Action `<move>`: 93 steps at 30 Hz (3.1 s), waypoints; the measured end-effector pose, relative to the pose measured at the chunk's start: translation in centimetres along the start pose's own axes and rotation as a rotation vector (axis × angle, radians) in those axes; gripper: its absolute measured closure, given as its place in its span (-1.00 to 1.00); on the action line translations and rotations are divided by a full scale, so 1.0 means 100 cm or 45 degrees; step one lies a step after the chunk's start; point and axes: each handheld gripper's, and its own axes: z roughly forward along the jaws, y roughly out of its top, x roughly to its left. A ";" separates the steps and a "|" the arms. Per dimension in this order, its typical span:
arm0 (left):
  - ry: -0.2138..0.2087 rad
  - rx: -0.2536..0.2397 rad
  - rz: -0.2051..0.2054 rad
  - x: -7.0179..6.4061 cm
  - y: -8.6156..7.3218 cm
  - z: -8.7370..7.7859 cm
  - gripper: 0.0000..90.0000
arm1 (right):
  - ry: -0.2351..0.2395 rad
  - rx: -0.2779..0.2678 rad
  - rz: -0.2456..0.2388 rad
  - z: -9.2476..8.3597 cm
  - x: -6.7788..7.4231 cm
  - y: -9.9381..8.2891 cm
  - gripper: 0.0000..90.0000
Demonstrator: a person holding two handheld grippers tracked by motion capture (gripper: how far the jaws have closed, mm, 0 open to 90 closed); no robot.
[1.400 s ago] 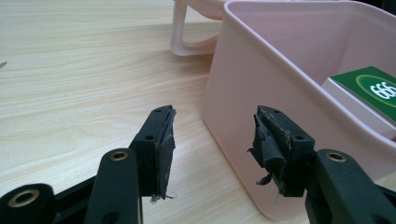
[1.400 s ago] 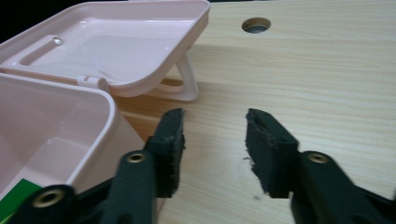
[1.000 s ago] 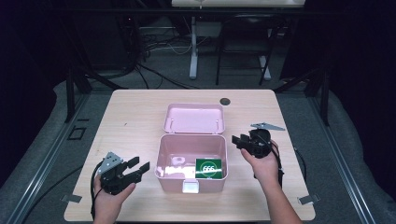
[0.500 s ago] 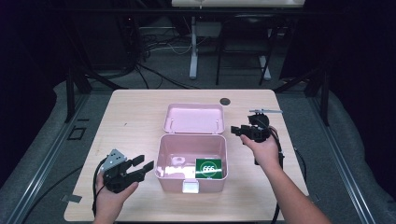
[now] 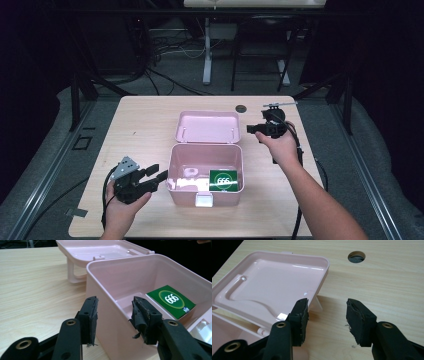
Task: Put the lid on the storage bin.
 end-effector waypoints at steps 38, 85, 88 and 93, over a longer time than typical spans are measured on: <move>0.001 0.055 0.087 -0.012 -0.007 0.013 0.45 | -0.105 0.260 0.129 0.080 0.014 0.042 0.61; 0.019 0.040 0.070 -0.014 -0.007 0.015 0.48 | -0.097 -0.001 0.028 0.025 0.040 0.053 0.94; 0.022 0.041 0.067 -0.014 -0.007 0.015 0.49 | -0.089 -0.024 0.009 0.019 0.042 0.052 0.94; 0.022 0.036 0.062 -0.014 -0.007 0.015 0.49 | -0.083 -0.069 -0.020 0.008 0.046 0.048 0.94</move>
